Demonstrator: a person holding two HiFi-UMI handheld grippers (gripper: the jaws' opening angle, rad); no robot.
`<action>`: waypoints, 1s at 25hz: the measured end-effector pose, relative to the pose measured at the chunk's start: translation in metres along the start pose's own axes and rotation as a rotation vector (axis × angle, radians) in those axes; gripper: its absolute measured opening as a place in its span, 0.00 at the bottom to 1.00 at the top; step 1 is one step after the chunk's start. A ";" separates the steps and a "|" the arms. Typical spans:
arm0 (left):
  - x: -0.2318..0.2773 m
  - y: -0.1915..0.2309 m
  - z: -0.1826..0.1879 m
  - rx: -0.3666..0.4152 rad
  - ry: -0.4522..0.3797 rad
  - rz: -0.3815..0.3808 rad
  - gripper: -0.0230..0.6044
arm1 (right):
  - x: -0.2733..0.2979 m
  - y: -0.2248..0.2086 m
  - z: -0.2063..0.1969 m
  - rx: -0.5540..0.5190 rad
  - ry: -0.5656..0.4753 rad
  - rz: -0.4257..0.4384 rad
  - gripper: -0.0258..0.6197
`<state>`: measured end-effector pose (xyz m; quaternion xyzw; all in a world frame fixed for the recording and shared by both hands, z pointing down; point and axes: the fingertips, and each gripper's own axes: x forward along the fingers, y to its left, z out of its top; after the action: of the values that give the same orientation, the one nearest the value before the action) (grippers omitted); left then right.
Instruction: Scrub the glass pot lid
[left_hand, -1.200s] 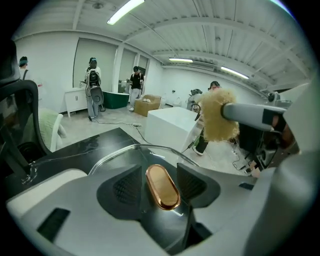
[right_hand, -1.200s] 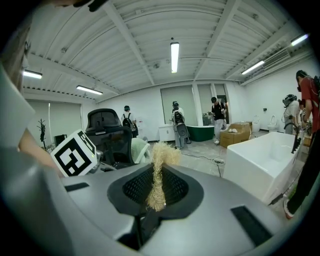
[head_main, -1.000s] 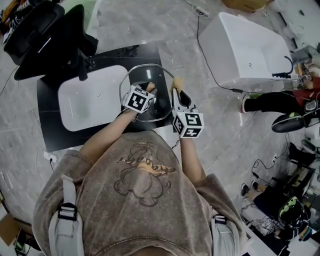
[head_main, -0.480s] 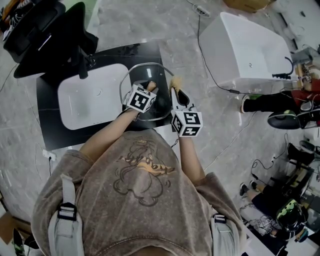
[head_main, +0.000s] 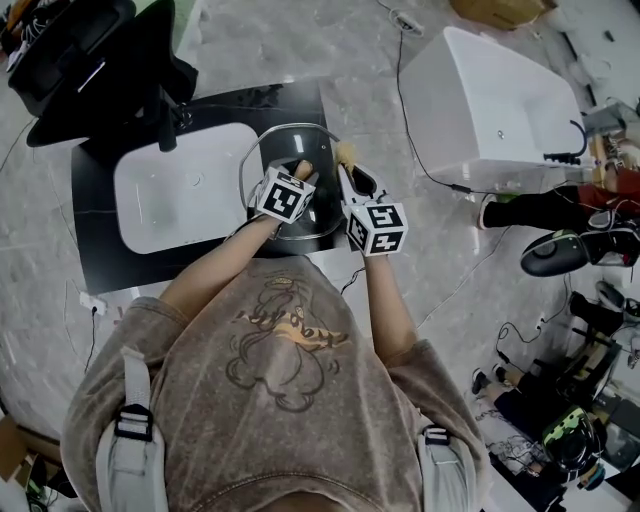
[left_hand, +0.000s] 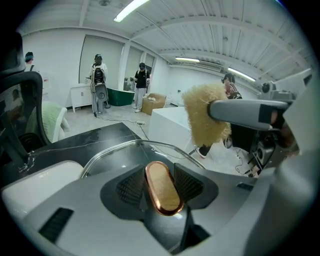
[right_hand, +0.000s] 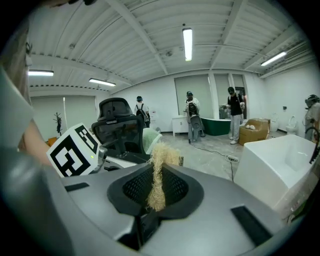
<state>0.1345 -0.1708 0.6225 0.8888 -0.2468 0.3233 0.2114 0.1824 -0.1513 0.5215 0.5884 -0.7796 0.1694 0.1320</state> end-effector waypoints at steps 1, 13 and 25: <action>0.000 0.000 0.000 -0.003 -0.003 0.003 0.35 | 0.006 0.001 0.002 -0.017 0.014 0.029 0.11; -0.001 0.000 0.000 -0.028 -0.034 0.025 0.35 | 0.094 0.044 -0.011 -0.296 0.346 0.503 0.11; 0.000 0.001 -0.001 -0.090 -0.068 0.010 0.35 | 0.143 0.104 -0.053 -0.338 0.642 0.809 0.11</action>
<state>0.1332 -0.1707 0.6234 0.8875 -0.2727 0.2826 0.2411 0.0436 -0.2279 0.6160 0.1305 -0.8806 0.2502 0.3806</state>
